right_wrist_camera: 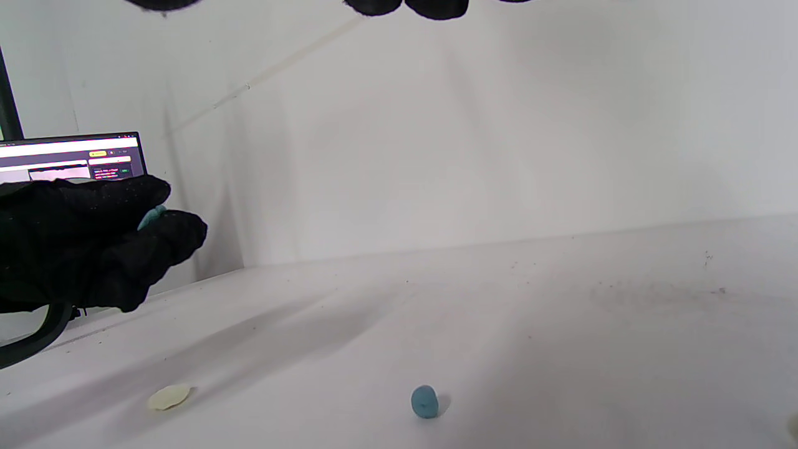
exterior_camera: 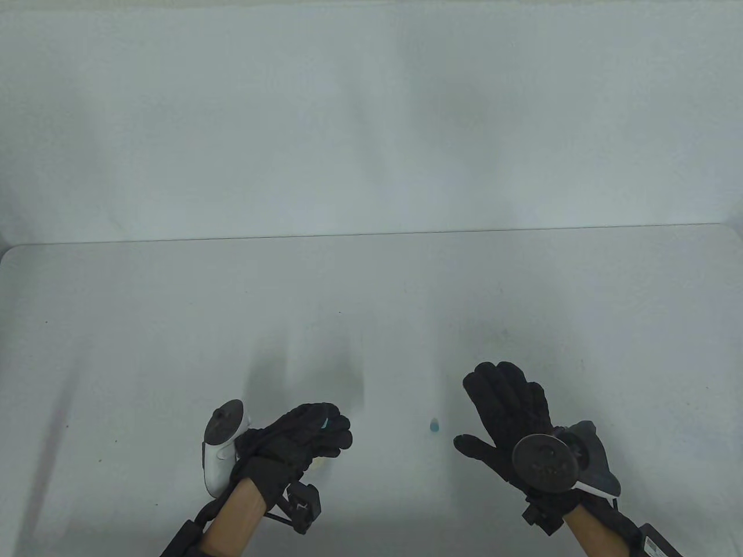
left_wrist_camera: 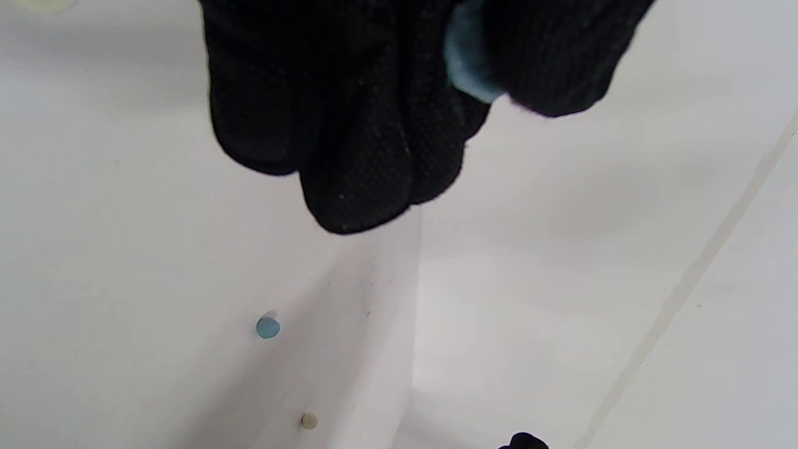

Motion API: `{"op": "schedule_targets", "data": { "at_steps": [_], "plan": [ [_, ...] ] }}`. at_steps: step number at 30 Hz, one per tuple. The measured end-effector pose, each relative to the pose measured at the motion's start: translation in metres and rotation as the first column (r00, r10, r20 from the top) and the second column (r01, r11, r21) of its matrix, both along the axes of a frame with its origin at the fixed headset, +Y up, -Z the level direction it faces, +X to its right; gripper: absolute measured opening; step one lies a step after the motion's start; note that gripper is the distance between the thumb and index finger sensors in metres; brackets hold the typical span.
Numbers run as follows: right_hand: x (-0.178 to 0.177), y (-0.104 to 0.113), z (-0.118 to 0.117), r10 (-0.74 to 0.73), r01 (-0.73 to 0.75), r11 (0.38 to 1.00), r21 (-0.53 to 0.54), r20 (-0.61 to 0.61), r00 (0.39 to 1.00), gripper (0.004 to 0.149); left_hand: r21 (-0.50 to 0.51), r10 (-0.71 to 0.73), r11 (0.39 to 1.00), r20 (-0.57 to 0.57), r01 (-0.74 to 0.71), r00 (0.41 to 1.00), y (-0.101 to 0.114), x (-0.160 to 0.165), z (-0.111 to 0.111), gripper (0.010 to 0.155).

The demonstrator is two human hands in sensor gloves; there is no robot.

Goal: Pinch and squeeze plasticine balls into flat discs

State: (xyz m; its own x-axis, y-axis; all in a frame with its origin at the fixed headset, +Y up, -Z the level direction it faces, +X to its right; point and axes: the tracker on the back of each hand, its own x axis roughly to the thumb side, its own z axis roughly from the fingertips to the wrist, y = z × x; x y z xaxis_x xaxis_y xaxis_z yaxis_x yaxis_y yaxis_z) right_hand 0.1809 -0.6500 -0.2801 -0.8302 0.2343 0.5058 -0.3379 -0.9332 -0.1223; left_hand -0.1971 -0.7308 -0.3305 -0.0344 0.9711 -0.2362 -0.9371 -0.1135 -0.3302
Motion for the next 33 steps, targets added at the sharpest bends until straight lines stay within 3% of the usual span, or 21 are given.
{"op": "schedule_targets", "data": {
  "at_steps": [3, 6, 11, 16, 18, 23, 30, 33],
  "plan": [
    [0.000, -0.001, 0.000, 0.004, -0.004, 1.000, -0.005, 0.001, 1.000, 0.083, 0.010, -0.024, 1.000, -0.014, 0.024, 1.000, 0.003, -0.002, 0.000, 0.047],
    [0.000, 0.000, 0.000, 0.001, -0.001, 1.000, -0.002, 0.000, 1.000, 0.083, 0.018, -0.034, 0.999, -0.027, 0.035, 0.999, 0.004, -0.003, 0.000, 0.063],
    [0.000, 0.000, 0.000, -0.001, 0.001, 1.000, 0.003, -0.001, 1.000, 0.083, 0.020, -0.046, 0.999, -0.030, 0.047, 0.999, 0.005, -0.003, 0.001, 0.052],
    [0.000, 0.000, 0.001, 0.001, -0.001, 1.000, 0.004, -0.001, 1.000, 0.083, -0.036, 0.072, 0.997, 0.037, -0.071, 0.997, -0.002, 0.002, 0.002, 0.074],
    [0.000, 0.000, 0.000, -0.002, 0.002, 1.000, 0.007, 0.000, 1.000, 0.083, -0.032, 0.042, 0.999, 0.036, -0.041, 0.998, -0.001, 0.003, 0.002, 0.070],
    [0.000, 0.000, 0.000, -0.001, 0.001, 1.000, 0.005, 0.001, 1.000, 0.083, 0.005, -0.031, 1.000, 0.022, 0.031, 0.999, 0.003, 0.002, 0.001, 0.046],
    [0.000, 0.000, 0.000, -0.002, 0.002, 1.000, 0.005, 0.002, 1.000, 0.083, 0.068, -0.075, 0.995, -0.014, 0.076, 0.997, 0.011, 0.000, 0.002, 0.040],
    [0.000, 0.000, 0.000, 0.000, 0.000, 1.000, 0.005, 0.002, 1.000, 0.083, 0.035, -0.082, 0.996, -0.048, 0.083, 0.996, 0.009, -0.001, 0.002, 0.040]
  ]
}}
